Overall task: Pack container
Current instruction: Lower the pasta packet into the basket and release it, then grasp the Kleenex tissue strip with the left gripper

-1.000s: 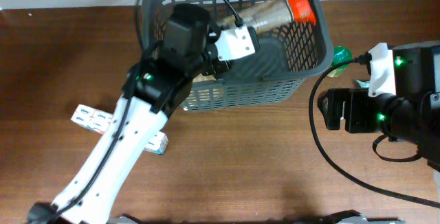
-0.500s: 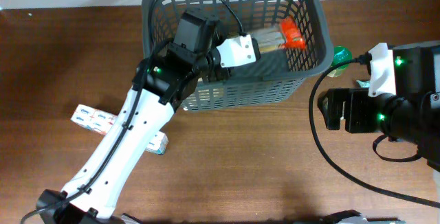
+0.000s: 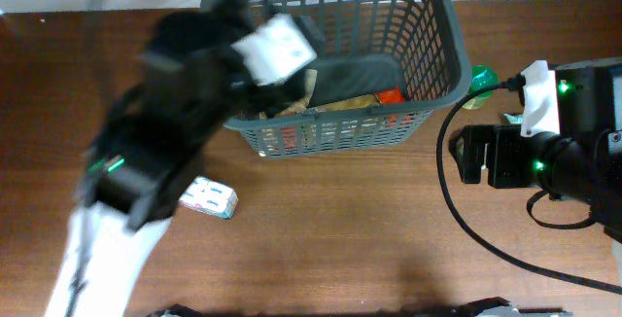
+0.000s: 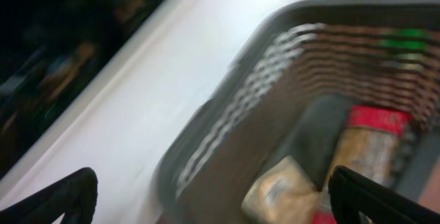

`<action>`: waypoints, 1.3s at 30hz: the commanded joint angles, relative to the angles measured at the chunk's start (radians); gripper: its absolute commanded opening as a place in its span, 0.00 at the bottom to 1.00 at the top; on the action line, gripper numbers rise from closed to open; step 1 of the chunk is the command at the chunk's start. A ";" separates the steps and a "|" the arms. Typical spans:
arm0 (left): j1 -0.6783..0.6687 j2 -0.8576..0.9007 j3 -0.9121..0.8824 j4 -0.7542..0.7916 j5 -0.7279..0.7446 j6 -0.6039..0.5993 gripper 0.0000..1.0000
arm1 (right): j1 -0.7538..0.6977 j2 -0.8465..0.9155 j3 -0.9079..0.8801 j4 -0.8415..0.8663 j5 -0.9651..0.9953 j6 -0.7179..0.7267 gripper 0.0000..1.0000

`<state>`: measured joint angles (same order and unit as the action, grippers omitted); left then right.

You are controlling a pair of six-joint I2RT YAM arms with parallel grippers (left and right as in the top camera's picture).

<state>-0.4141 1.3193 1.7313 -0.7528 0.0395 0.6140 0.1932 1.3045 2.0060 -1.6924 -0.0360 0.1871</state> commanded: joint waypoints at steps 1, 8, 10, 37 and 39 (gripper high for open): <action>0.130 -0.084 0.016 -0.064 -0.184 -0.321 0.99 | -0.005 0.001 0.000 -0.004 -0.008 0.001 0.99; 0.394 -0.122 0.015 -0.332 -0.364 -0.933 0.99 | -0.005 0.001 0.000 -0.004 -0.009 0.001 0.99; 0.420 -0.107 0.003 -0.458 -0.414 -1.143 0.99 | -0.005 0.001 0.000 -0.004 -0.009 0.001 0.99; 0.425 0.295 -0.580 -0.330 -0.285 -1.884 0.99 | -0.005 0.001 0.000 -0.004 -0.009 0.001 0.99; 0.425 0.314 -0.600 -0.286 -0.286 -1.869 0.99 | -0.005 0.001 0.000 -0.004 -0.009 0.001 0.99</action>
<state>0.0078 1.6016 1.1603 -1.0695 -0.2642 -1.2507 0.1932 1.3045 2.0060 -1.6924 -0.0360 0.1871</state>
